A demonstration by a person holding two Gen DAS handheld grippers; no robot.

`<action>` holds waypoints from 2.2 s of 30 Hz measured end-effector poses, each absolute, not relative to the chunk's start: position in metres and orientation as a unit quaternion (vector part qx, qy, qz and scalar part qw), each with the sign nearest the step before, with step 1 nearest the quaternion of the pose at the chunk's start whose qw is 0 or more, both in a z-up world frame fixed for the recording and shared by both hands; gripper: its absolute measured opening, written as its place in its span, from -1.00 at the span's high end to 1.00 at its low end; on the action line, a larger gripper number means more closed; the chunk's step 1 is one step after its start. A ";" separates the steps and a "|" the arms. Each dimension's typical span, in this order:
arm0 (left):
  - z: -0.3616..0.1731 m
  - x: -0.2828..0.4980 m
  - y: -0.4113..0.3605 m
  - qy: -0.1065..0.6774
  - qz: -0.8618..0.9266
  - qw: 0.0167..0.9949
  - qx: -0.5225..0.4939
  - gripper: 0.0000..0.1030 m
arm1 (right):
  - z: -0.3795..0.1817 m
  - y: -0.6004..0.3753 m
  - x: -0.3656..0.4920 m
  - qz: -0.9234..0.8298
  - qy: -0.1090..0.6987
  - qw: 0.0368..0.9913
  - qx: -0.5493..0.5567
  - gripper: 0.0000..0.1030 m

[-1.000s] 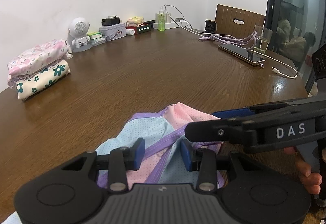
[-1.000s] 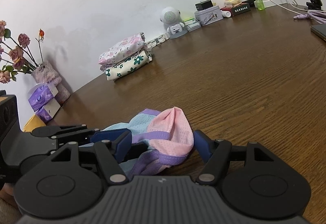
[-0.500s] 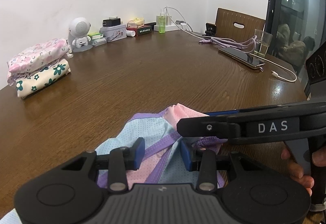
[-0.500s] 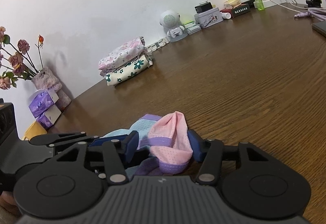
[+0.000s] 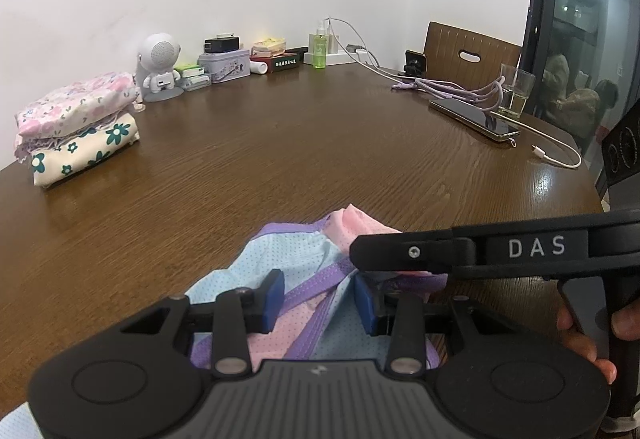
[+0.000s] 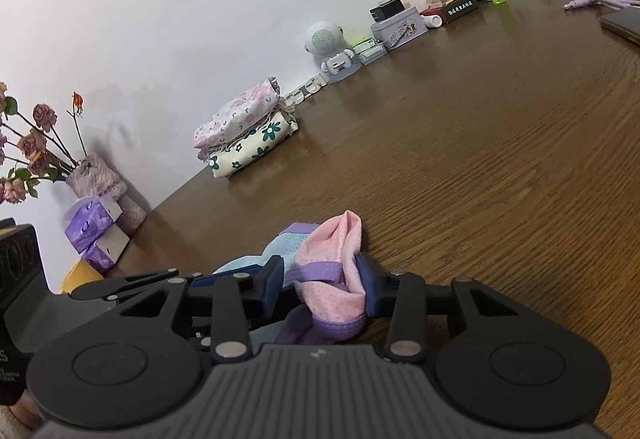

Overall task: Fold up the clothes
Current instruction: 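Close the right gripper on the pink-trimmed end of the strip, then lift the held pink end with the right gripper and fold it over the strip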

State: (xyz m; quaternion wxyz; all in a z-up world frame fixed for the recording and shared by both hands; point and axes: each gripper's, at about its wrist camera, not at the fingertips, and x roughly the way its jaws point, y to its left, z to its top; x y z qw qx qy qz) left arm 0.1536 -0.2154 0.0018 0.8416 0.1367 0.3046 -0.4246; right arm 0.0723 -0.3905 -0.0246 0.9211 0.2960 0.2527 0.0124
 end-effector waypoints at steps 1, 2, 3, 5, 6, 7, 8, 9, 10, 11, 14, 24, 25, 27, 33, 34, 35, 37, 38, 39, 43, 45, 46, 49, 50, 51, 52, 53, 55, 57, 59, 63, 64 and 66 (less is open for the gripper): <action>0.002 0.154 -0.215 0.305 -0.425 0.842 0.136 0.28 | -0.025 -0.390 0.073 0.013 0.253 0.921 0.296 0.23; 0.002 0.154 -0.215 0.304 -0.425 0.842 0.136 0.28 | -0.025 -0.389 0.073 0.013 0.252 0.921 0.297 0.23; 0.002 0.154 -0.215 0.304 -0.425 0.842 0.136 0.28 | -0.025 -0.389 0.073 0.013 0.253 0.921 0.297 0.23; 0.002 0.153 -0.215 0.304 -0.425 0.842 0.135 0.29 | -0.025 -0.388 0.073 0.013 0.253 0.920 0.298 0.30; 0.001 0.153 -0.215 0.304 -0.425 0.842 0.135 0.29 | -0.026 -0.389 0.073 0.014 0.254 0.919 0.302 0.33; 0.001 0.153 -0.215 0.303 -0.425 0.842 0.135 0.29 | -0.027 -0.389 0.073 0.015 0.254 0.917 0.307 0.42; 0.001 0.153 -0.215 0.303 -0.425 0.842 0.135 0.29 | -0.028 -0.391 0.073 0.016 0.254 0.915 0.312 0.44; 0.001 0.153 -0.215 0.303 -0.425 0.842 0.135 0.29 | -0.028 -0.392 0.072 0.016 0.253 0.914 0.318 0.46; 0.001 0.153 -0.215 0.303 -0.425 0.842 0.135 0.30 | -0.029 -0.392 0.073 0.016 0.253 0.913 0.320 0.47; 0.001 0.153 -0.215 0.303 -0.425 0.842 0.135 0.30 | -0.029 -0.392 0.073 0.015 0.252 0.913 0.321 0.47; 0.001 0.153 -0.215 0.302 -0.425 0.843 0.135 0.30 | -0.029 -0.391 0.075 0.015 0.255 0.912 0.321 0.51; 0.022 0.146 -0.195 0.291 -0.423 0.848 0.129 0.30 | -0.028 -0.384 0.081 0.007 0.264 0.916 0.302 0.85; 0.025 0.144 -0.190 0.288 -0.420 0.851 0.128 0.30 | -0.027 -0.383 0.080 0.007 0.264 0.918 0.298 0.85; 0.030 0.142 -0.178 0.287 -0.413 0.855 0.125 0.30 | -0.024 -0.381 0.079 0.005 0.263 0.921 0.289 0.85; 0.037 0.135 -0.139 0.278 -0.386 0.870 0.129 0.30 | -0.012 -0.373 0.079 0.003 0.259 0.931 0.257 0.85; 0.038 0.134 -0.132 0.277 -0.380 0.873 0.130 0.30 | -0.010 -0.371 0.079 0.004 0.258 0.933 0.250 0.85; 0.038 0.134 -0.126 0.277 -0.374 0.875 0.131 0.30 | -0.007 -0.369 0.079 0.004 0.257 0.935 0.243 0.85; 0.037 0.133 -0.112 0.280 -0.360 0.880 0.133 0.29 | -0.001 -0.364 0.078 0.004 0.254 0.940 0.229 0.85; 0.037 0.133 -0.106 0.281 -0.353 0.882 0.134 0.29 | 0.001 -0.362 0.078 0.003 0.253 0.942 0.221 0.85; 0.037 0.133 -0.099 0.283 -0.345 0.885 0.135 0.29 | 0.005 -0.359 0.078 0.002 0.251 0.944 0.213 0.85; 0.037 0.132 -0.071 0.284 -0.320 0.894 0.136 0.29 | 0.016 -0.344 0.078 0.007 0.249 0.952 0.178 0.85; 0.039 0.131 -0.057 0.280 -0.311 0.898 0.137 0.29 | 0.022 -0.334 0.079 0.011 0.249 0.955 0.159 0.85; 0.040 0.130 -0.051 0.279 -0.306 0.900 0.137 0.29 | 0.025 -0.330 0.079 0.013 0.249 0.957 0.149 0.85; 0.041 0.128 -0.036 0.276 -0.295 0.904 0.142 0.29 | 0.033 -0.314 0.081 0.019 0.250 0.961 0.119 0.85; 0.040 0.127 -0.032 0.275 -0.293 0.904 0.144 0.29 | 0.035 -0.308 0.081 0.021 0.250 0.962 0.108 0.85; 0.040 0.127 -0.028 0.275 -0.290 0.905 0.146 0.30 | 0.037 -0.302 0.082 0.024 0.251 0.963 0.097 0.85; 0.040 0.127 -0.025 0.274 -0.289 0.905 0.149 0.29 | 0.040 -0.296 0.082 0.027 0.252 0.964 0.086 0.85; 0.039 0.126 -0.023 0.273 -0.288 0.905 0.152 0.29 | 0.042 -0.290 0.083 0.029 0.253 0.964 0.075 0.85; 0.038 0.126 -0.018 0.271 -0.288 0.905 0.156 0.29 | 0.045 -0.278 0.084 0.035 0.255 0.965 0.052 0.85; 0.036 0.125 -0.014 0.271 -0.292 0.904 0.157 0.29 | 0.047 -0.264 0.084 0.043 0.258 0.965 0.031 0.85; 0.034 0.125 -0.012 0.275 -0.296 0.901 0.158 0.30 | 0.048 -0.249 0.085 0.051 0.262 0.964 0.011 0.85; 0.029 0.127 -0.010 0.285 -0.308 0.893 0.163 0.30 | 0.047 -0.220 0.086 0.067 0.269 0.960 -0.024 0.85; 0.028 0.128 -0.010 0.287 -0.311 0.891 0.163 0.30 | 0.046 -0.213 0.086 0.070 0.271 0.959 -0.034 0.85; 0.025 0.129 -0.010 0.293 -0.314 0.888 0.163 0.30 | 0.043 -0.199 0.087 0.077 0.277 0.956 -0.053 0.85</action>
